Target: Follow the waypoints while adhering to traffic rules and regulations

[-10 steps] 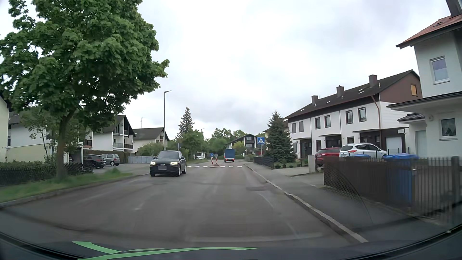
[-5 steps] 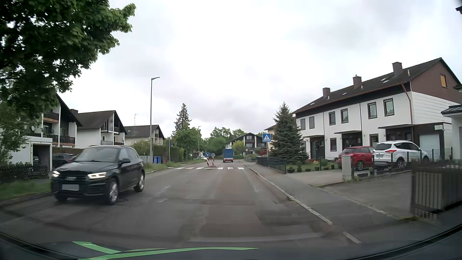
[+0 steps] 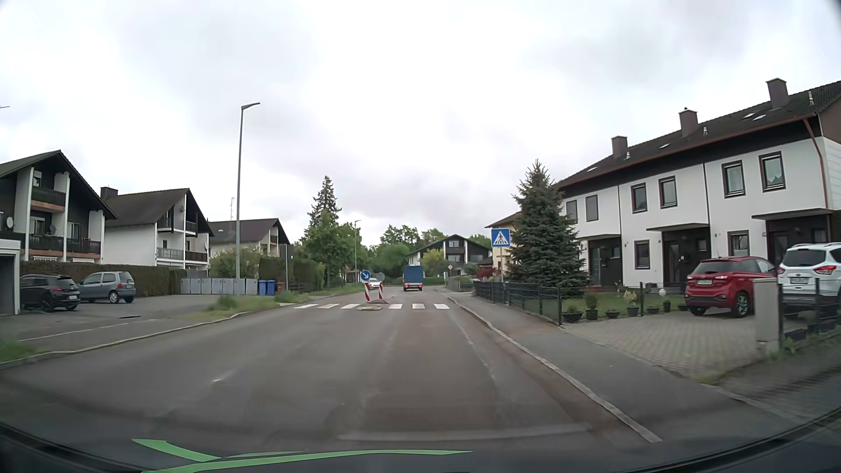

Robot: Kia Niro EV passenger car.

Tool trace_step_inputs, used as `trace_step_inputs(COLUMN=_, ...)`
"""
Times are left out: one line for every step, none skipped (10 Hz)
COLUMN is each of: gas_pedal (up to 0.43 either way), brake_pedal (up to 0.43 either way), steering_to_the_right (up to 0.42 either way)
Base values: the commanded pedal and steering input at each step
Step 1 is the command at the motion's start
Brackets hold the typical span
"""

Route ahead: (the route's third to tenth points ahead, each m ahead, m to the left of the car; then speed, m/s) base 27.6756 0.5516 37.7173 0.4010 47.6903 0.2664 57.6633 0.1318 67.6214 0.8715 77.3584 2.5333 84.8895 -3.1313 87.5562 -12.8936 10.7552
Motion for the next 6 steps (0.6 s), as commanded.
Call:
trace_step_inputs(gas_pedal=0.0, brake_pedal=0.0, steering_to_the_right=0.003)
trace_step_inputs(gas_pedal=0.0, brake_pedal=0.0, steering_to_the_right=0.003)
trace_step_inputs(gas_pedal=0.0, brake_pedal=0.0, steering_to_the_right=0.003)
trace_step_inputs(gas_pedal=0.0, brake_pedal=0.0, steering_to_the_right=0.002)
trace_step_inputs(gas_pedal=0.0, brake_pedal=0.0, steering_to_the_right=0.002)
trace_step_inputs(gas_pedal=0.0, brake_pedal=0.0, steering_to_the_right=0.002)
